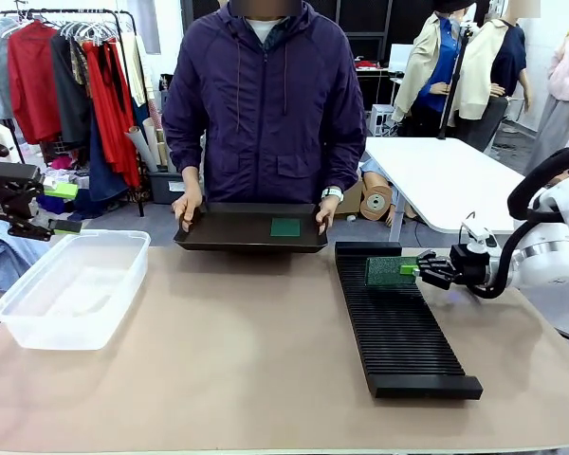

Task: Sort PCBs into racks and boxes based on the side picked up.
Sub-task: If the short side of the Blank PCB is picked up, insert it into the PCB Rack ; if the long side is picked up, place it in the Organizing box.

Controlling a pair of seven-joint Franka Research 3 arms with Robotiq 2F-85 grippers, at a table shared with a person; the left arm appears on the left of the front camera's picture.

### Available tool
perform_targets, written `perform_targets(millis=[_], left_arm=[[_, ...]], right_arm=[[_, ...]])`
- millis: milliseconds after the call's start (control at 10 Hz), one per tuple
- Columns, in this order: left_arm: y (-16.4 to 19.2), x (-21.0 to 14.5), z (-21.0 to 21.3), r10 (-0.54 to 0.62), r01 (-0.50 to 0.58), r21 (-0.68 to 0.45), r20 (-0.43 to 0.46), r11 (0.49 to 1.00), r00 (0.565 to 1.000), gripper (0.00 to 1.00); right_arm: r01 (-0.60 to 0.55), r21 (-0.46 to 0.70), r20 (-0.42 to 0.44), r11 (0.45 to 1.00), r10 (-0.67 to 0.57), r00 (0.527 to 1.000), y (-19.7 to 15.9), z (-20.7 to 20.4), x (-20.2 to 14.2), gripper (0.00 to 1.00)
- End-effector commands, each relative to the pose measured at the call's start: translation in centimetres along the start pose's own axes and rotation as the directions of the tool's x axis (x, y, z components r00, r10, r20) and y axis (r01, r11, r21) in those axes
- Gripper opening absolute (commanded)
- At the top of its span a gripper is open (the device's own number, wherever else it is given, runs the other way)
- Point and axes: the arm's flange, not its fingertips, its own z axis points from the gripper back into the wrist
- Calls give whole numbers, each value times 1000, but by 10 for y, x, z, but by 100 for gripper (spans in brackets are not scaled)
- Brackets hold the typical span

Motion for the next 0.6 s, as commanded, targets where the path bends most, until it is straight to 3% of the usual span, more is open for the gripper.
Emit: perform_targets(millis=[0,100,500], left_arm=[[-2,0,1,10,-10,-11,3,1000,1000,100],[-2,0,1,10,-10,-11,3,1000,1000,100],[-2,0,1,10,-10,-11,3,1000,1000,100]], right_arm=[[60,16,17,998,-60,998,-5,-2,0,0],[0,0,0,1000,0,1000,0,0,0,0],[0,0,0,1000,0,1000,0,0,0,0]])
